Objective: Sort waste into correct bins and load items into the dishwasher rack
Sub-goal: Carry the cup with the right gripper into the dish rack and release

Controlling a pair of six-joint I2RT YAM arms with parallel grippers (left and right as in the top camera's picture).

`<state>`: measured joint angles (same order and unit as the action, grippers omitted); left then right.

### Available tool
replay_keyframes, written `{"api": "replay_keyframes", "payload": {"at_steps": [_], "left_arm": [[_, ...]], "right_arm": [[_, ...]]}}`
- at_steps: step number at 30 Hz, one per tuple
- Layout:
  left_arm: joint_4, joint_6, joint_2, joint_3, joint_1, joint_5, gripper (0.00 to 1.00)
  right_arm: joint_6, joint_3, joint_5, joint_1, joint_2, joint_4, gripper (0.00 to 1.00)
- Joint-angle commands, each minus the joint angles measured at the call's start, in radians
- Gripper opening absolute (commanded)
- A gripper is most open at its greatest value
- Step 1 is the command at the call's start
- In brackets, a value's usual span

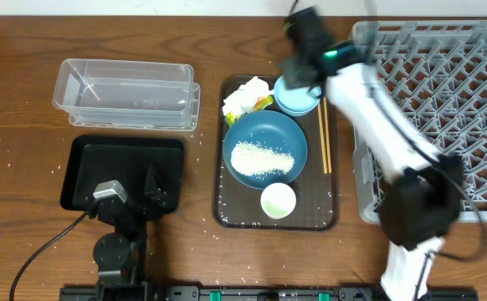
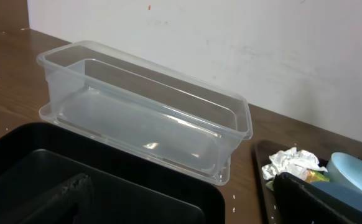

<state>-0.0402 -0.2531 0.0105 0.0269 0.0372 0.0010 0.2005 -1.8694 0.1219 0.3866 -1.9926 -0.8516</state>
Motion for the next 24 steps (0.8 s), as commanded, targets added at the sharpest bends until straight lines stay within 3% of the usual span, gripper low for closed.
{"api": "replay_keyframes", "payload": {"at_steps": [1,6,14,24], "left_arm": [[-0.033,0.017,-0.006,-0.023,-0.004,-0.011,0.95],[-0.033,0.017,-0.006,-0.023,-0.004,-0.011,0.95],[-0.033,0.017,-0.006,-0.023,-0.004,-0.011,0.95],[-0.033,0.017,-0.006,-0.023,-0.004,-0.011,0.95]], "right_arm": [[-0.071,-0.035,-0.052,-0.129,0.135,-0.005,0.01],[-0.094,-0.035,-0.248,-0.365,0.211,-0.015,0.01],[-0.185,-0.032,-0.789,-0.808,0.143,0.006,0.01],[-0.19,-0.032,-1.21,-1.085,-0.098,0.081,0.01]]}}
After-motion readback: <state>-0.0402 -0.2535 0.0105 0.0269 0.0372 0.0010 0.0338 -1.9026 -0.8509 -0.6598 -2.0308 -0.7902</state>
